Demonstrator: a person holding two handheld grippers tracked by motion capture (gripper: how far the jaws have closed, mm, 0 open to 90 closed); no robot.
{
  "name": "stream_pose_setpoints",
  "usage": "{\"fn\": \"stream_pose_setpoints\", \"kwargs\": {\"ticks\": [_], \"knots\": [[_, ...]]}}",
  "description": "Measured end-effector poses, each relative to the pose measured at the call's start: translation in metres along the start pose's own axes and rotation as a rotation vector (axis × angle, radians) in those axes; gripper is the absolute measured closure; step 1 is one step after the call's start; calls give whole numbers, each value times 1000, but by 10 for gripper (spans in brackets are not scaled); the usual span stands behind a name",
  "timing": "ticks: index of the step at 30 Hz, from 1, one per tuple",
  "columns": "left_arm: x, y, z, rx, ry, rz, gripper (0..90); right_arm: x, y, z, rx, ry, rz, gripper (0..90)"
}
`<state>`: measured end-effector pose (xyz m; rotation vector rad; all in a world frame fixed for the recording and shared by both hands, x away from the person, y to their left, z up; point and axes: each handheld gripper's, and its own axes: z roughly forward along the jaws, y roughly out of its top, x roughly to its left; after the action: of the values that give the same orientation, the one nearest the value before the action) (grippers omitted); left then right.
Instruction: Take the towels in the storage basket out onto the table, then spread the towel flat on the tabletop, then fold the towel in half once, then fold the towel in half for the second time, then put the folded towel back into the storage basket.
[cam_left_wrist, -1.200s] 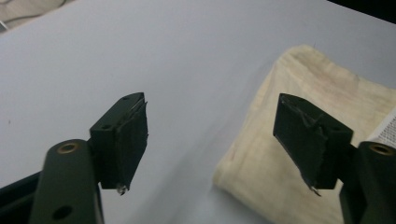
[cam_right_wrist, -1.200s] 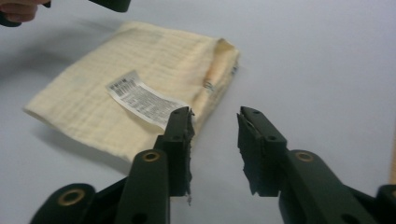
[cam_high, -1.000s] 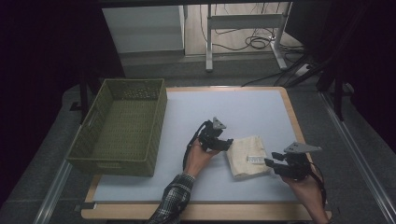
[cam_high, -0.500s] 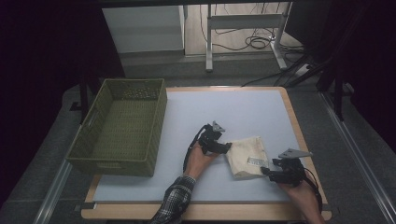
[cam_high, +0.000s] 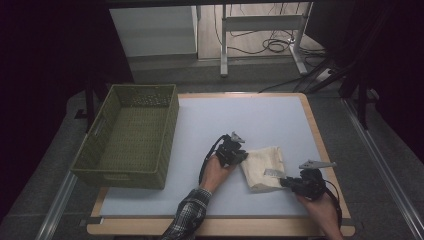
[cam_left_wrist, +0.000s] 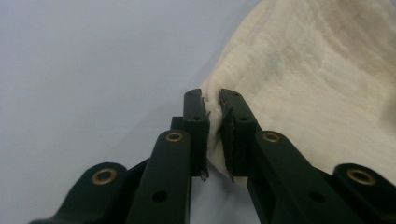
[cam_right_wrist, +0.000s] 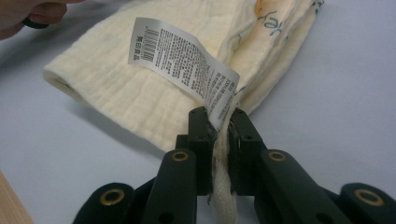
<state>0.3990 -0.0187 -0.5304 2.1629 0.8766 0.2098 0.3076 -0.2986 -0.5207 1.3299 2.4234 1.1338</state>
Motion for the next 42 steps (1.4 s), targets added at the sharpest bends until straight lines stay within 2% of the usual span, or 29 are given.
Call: {"fn": "stream_pose_setpoints", "kwargs": {"ticks": [1,3,9,16,22,34,42], "knots": [[0,0,-1,-13,8,5,830,1,1,-1,-4,5,2,819],[1,2,-5,-40,-3,-4,831,3,3,-4,-25,30,1,819],[2,10,-22,-92,8,10,829,13,16,-12,-50,50,-45,819],[7,14,-43,-100,37,32,822,22,24,-10,-65,80,-57,817],[12,13,-56,-104,60,34,820,29,32,-8,-73,91,-72,816],[17,13,-83,-100,108,46,815,53,54,3,-78,115,-141,814],[23,11,-99,-103,134,45,815,64,63,9,-75,132,-164,813]]}}
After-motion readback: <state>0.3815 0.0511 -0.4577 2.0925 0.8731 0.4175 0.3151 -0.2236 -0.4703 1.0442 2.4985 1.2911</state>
